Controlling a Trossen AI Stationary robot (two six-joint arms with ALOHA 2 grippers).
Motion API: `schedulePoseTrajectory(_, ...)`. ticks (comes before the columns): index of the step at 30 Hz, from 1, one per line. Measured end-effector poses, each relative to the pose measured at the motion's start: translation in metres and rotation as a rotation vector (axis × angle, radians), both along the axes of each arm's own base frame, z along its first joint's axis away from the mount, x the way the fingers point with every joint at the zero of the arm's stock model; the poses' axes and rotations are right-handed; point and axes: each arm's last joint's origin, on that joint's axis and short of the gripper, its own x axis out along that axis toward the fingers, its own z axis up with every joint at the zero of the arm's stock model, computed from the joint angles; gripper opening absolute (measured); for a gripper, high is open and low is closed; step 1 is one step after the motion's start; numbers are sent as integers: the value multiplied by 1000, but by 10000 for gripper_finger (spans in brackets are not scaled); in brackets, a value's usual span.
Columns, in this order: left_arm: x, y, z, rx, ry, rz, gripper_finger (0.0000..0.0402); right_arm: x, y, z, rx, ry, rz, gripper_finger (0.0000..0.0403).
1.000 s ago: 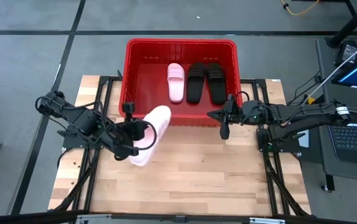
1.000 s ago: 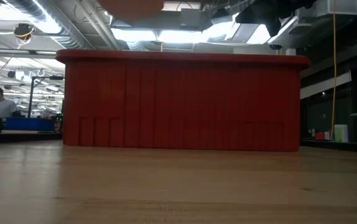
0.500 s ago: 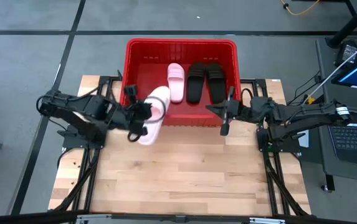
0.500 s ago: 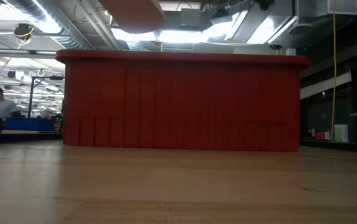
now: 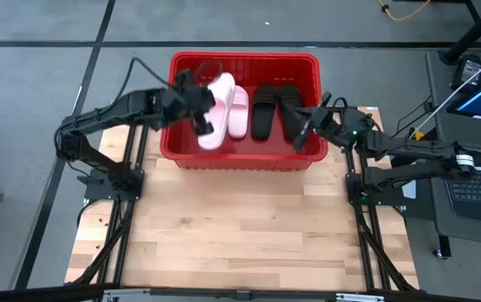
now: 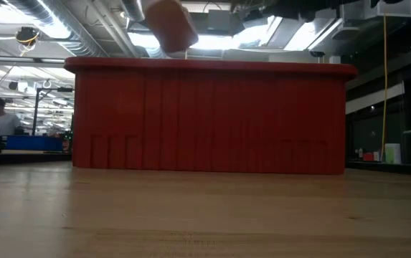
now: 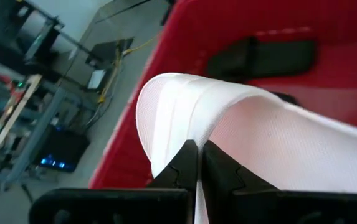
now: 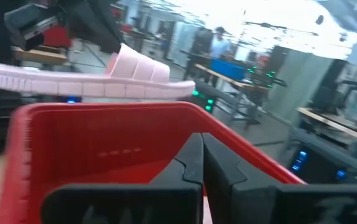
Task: Pick and place slides into bin
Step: Put the pink slide into the red bin
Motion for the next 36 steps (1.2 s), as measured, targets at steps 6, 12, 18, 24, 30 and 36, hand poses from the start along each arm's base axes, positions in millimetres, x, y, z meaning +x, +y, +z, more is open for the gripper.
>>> schedulePoseTrajectory(6,8,36,-8,28,52,45,3,-4,-15,1,-8,-11,-23,6)
schedulePoseTrajectory(12,26,70,-34,31,206,27,3,1,-20,5,-53,-64,36,6)
schedulePoseTrajectory(18,19,105,-45,19,260,120,3,15,-30,-3,-59,-60,15,6)
schedulePoseTrajectory(24,6,133,-50,8,289,194,3,47,-39,8,-66,-48,106,6)
schedulePoseTrajectory(30,6,156,-68,-77,302,158,3,90,-54,14,-41,72,130,6)
schedulePoseTrajectory(36,7,180,-89,-135,341,181,3,113,-67,15,-1,151,117,6)
